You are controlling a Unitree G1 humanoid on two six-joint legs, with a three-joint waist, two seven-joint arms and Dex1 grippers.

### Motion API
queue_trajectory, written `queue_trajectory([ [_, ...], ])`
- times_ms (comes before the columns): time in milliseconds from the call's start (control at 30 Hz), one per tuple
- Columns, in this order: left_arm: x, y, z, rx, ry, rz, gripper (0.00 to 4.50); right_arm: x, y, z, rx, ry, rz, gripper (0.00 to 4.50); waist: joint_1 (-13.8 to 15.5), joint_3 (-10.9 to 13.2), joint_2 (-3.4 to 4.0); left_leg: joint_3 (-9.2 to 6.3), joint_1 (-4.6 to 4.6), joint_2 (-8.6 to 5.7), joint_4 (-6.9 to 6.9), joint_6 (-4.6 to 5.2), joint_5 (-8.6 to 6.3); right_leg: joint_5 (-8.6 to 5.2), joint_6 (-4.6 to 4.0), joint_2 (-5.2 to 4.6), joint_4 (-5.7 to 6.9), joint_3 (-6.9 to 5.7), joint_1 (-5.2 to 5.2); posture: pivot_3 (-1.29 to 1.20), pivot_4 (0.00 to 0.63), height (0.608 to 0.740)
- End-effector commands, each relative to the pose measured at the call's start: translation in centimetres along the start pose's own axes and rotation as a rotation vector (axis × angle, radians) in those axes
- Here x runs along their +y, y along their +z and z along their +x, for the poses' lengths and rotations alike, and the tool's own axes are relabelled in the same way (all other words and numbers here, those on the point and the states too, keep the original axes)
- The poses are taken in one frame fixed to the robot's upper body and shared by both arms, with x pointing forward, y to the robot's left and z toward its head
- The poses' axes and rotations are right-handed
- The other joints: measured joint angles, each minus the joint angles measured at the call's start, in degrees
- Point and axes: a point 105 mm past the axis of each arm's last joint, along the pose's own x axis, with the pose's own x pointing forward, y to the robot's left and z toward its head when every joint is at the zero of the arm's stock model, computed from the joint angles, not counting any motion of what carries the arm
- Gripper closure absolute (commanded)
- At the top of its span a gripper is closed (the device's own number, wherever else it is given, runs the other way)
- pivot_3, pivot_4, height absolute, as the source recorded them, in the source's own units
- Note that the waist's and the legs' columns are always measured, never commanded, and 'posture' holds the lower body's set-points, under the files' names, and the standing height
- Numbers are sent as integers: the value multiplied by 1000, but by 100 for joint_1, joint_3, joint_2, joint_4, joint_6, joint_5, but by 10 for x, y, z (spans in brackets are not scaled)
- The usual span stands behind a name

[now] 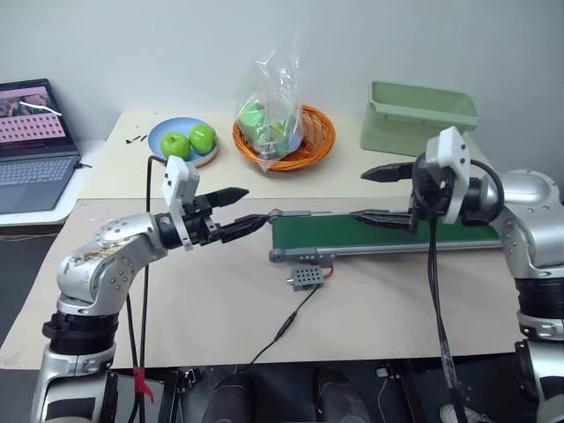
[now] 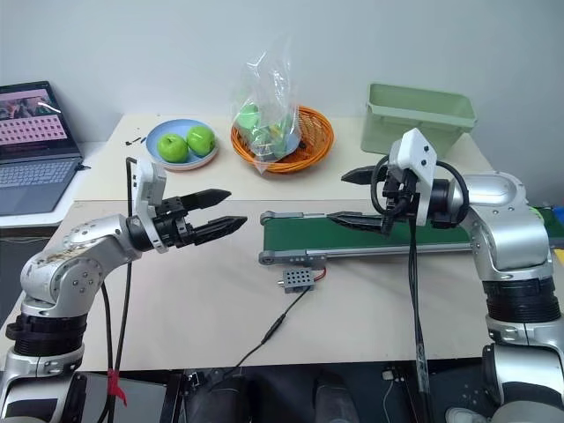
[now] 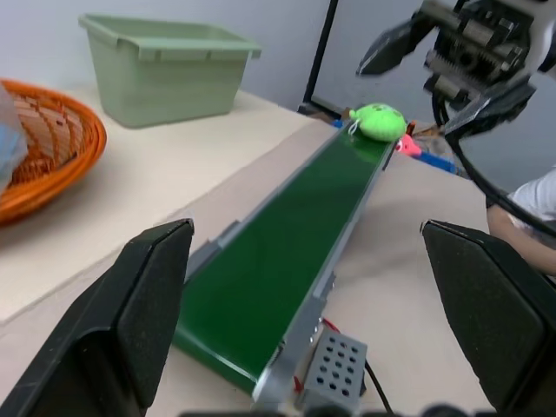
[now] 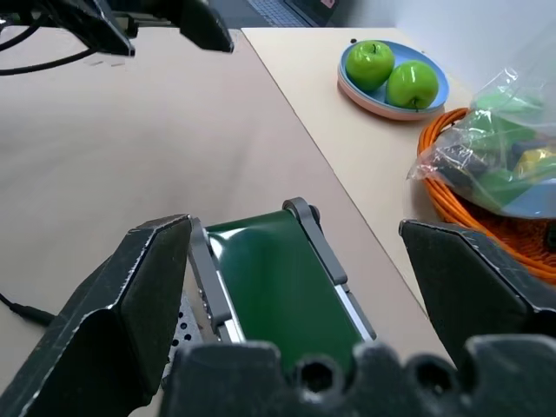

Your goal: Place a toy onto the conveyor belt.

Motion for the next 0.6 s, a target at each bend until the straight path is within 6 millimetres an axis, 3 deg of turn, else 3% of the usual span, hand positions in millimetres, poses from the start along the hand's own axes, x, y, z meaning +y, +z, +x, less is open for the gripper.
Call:
queue_trajectory([
  [33, -4, 14, -5, -37, -4, 40, 35, -5, 18, -7, -37, -27, -73, 0, 0, 0, 0, 0, 0, 0, 0, 0, 0, 0, 0, 0, 0, 0, 0, 0, 150, 740],
  [600, -3, 19, -5, -65, 14, 44, 35, -4, 13, -4, -37, -27, -57, 0, 0, 0, 0, 0, -1, 0, 0, 0, 0, 0, 0, 0, 1, 0, 0, 0, 150, 740],
])
